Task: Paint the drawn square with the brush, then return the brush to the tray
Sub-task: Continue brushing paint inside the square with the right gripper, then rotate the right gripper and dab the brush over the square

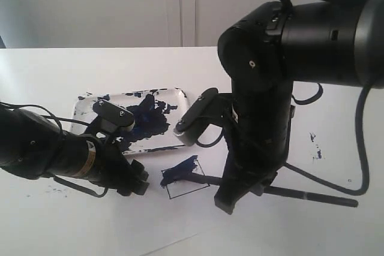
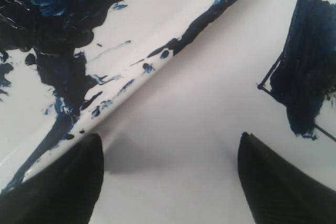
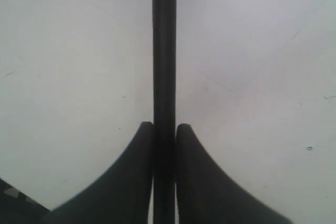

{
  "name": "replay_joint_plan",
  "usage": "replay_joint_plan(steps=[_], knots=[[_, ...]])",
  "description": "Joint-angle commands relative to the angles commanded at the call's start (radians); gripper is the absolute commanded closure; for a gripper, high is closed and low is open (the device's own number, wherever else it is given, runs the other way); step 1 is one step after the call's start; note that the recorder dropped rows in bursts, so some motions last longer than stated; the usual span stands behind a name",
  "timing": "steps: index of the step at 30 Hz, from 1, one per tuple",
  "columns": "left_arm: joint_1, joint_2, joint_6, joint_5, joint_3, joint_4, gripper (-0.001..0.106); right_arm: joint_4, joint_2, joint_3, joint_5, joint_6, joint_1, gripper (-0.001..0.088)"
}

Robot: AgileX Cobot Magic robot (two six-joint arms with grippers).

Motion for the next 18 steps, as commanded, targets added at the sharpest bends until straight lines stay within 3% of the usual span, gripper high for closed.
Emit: replay_joint_plan(steps=[6,12,18], knots=[[0.0,0.0,-0.003,0.0,0.0,0.0,0.03,-0.059,0.0,0.0,0.0,0.019,0.0,0.0868],[0.0,0.0,-0.006,0.0,0.0,0.0,0.03,-0.012,0.0,0.012,0.0,0.022,0.006,0.0868],[0.0,0.0,-0.006,0.002,0.0,0.0,0.03,0.015,0.0,0.087,0.0,0.016,0.078,0.0868]])
